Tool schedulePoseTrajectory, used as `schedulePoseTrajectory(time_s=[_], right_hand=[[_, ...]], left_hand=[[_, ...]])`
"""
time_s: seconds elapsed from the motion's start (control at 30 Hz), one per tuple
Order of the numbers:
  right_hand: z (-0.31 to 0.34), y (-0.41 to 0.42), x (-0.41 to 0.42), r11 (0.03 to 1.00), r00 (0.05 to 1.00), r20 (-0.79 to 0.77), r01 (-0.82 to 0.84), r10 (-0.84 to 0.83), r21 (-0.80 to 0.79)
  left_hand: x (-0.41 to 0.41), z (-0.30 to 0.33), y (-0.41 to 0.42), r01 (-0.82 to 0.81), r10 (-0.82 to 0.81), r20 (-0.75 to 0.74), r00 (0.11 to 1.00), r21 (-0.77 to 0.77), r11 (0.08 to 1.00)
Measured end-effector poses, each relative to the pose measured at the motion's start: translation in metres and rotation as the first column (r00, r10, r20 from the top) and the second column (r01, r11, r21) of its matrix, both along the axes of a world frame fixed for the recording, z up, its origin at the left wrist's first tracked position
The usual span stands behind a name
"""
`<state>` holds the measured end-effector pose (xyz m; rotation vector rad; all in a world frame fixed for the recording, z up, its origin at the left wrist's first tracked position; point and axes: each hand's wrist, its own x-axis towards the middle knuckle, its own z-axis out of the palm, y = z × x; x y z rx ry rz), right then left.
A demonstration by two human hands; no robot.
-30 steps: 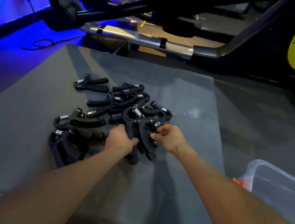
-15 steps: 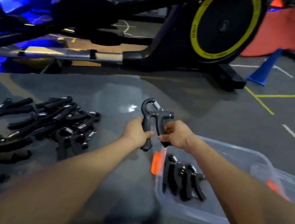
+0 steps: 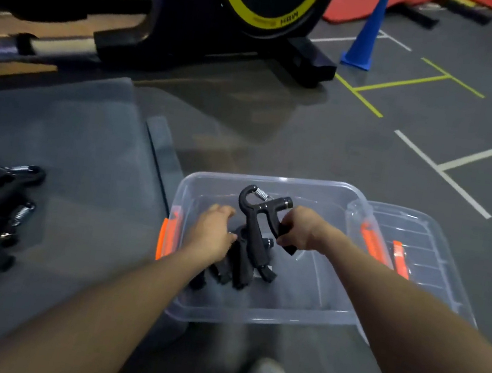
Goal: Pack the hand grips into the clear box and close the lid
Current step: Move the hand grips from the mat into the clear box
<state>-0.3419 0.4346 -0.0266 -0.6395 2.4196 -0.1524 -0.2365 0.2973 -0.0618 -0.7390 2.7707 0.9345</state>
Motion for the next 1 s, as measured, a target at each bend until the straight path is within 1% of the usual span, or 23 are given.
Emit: schedulePoseTrajectory(time_s=[0.1, 0.2, 0.27, 0.33, 0.4, 0.47, 0.5, 0.53, 0.57, 0.63, 0.67, 0.73, 0.8, 0.9, 1.0], right_hand=[[-0.038, 0.001, -0.004, 0.997, 0.998, 0.049, 0.038, -0.041, 0.065], [-0.060, -0.005, -0.006, 0.993, 0.996, 0.067, 0.050, -0.057, 0.106], [-0.070, -0.009, -0.007, 0.991, 0.993, 0.107, 0.038, -0.052, 0.130], [-0.081, -0.013, -0.006, 0.987, 0.992, 0.114, 0.030, -0.048, 0.156], [-0.095, -0.017, -0.006, 0.988, 0.988, 0.133, 0.063, -0.082, 0.141], [-0.108, -0.021, -0.006, 0.985, 0.961, 0.216, 0.164, -0.170, 0.044], [-0.115, -0.021, -0.006, 0.988, 0.965, 0.216, 0.150, -0.151, 0.023], [-0.120, -0.023, -0.005, 0.992, 0.976, 0.179, 0.124, -0.123, 0.006], [-0.124, -0.024, -0.002, 0.994, 0.980, 0.168, 0.104, -0.107, 0.027], [-0.134, -0.027, -0.002, 0.976, 0.956, 0.195, 0.210, -0.217, 0.054], [-0.139, -0.029, -0.002, 0.967, 0.953, 0.167, 0.248, -0.254, 0.055], [-0.142, -0.029, -0.001, 0.978, 0.975, 0.085, 0.200, -0.205, 0.063], [-0.141, -0.030, 0.001, 0.979, 0.980, 0.045, 0.193, -0.196, 0.065], [-0.143, -0.028, 0.003, 0.974, 0.975, 0.032, 0.216, -0.219, 0.070], [-0.136, -0.027, 0.004, 0.976, 0.975, 0.040, 0.215, -0.217, 0.043]], left_hand=[[-0.002, -0.023, -0.005, 0.046, -0.037, 0.110, 0.993, -0.079, 0.996], [-0.005, -0.044, -0.011, 0.059, -0.039, 0.188, 0.981, -0.102, 0.993], [-0.006, -0.056, -0.015, 0.069, -0.041, 0.231, 0.972, -0.115, 0.991], [-0.008, -0.066, -0.017, 0.091, -0.059, 0.270, 0.961, -0.107, 0.990], [-0.008, -0.074, -0.019, 0.115, -0.083, 0.302, 0.950, -0.091, 0.989], [-0.009, -0.082, -0.021, 0.145, -0.109, 0.335, 0.936, -0.083, 0.986], [-0.009, -0.085, -0.022, 0.154, -0.118, 0.350, 0.929, -0.077, 0.985], [-0.009, -0.087, -0.022, 0.158, -0.124, 0.360, 0.925, -0.068, 0.985], [-0.010, -0.089, -0.022, 0.159, -0.127, 0.366, 0.922, -0.057, 0.986], [-0.010, -0.093, -0.024, 0.155, -0.130, 0.360, 0.924, -0.043, 0.987], [-0.011, -0.094, -0.025, 0.151, -0.129, 0.353, 0.927, -0.036, 0.988], [-0.012, -0.094, -0.027, 0.156, -0.140, 0.342, 0.929, -0.021, 0.988], [-0.012, -0.095, -0.029, 0.166, -0.150, 0.338, 0.929, -0.017, 0.986], [-0.012, -0.096, -0.027, 0.168, -0.150, 0.337, 0.929, -0.025, 0.985], [-0.012, -0.094, -0.026, 0.182, -0.161, 0.355, 0.921, -0.025, 0.983]])
